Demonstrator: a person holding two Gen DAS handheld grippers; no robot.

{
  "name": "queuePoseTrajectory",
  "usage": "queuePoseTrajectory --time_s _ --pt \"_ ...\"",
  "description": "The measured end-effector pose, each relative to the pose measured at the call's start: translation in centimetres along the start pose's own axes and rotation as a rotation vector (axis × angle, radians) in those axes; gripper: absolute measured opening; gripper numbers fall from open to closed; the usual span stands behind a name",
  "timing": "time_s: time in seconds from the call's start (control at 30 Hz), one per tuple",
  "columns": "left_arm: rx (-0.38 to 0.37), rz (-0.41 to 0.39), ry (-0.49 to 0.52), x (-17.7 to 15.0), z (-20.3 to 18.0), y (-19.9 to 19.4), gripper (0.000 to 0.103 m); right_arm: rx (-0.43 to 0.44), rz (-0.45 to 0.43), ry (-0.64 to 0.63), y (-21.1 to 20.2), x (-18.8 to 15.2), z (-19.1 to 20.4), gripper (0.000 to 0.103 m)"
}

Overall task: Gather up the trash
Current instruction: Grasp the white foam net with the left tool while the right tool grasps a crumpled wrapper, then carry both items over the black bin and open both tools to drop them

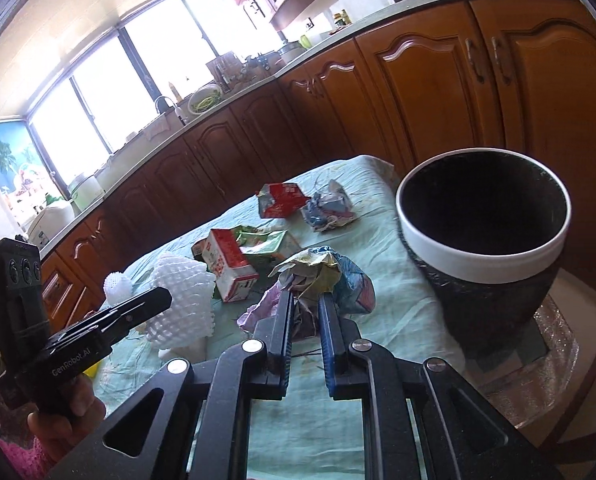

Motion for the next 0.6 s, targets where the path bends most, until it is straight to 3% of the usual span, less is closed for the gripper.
queuePoseTrajectory --time_s 0.3,0.6 --pt "-0.119 0.063 0.061 0.1 -5.6 5.3 0.008 -0.127 -0.057 0.031 -1.7 2.6 -6.1 0.013" --pt "-0.180 0.101 0.086 1.8 -9.6 10.9 0.008 -0.206 -0.070 0.051 -0.7 5.3 -11.4 0.013"
Point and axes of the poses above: each gripper's, at about its wrist camera, not at the fingertips, and y roughly the way its jaws point, z to its left, x to its top, the point moved 1 cm from there along y, roughly the way its jaws point, and after that the axes turned 15 degrees about -z, right-handed, at the moved point
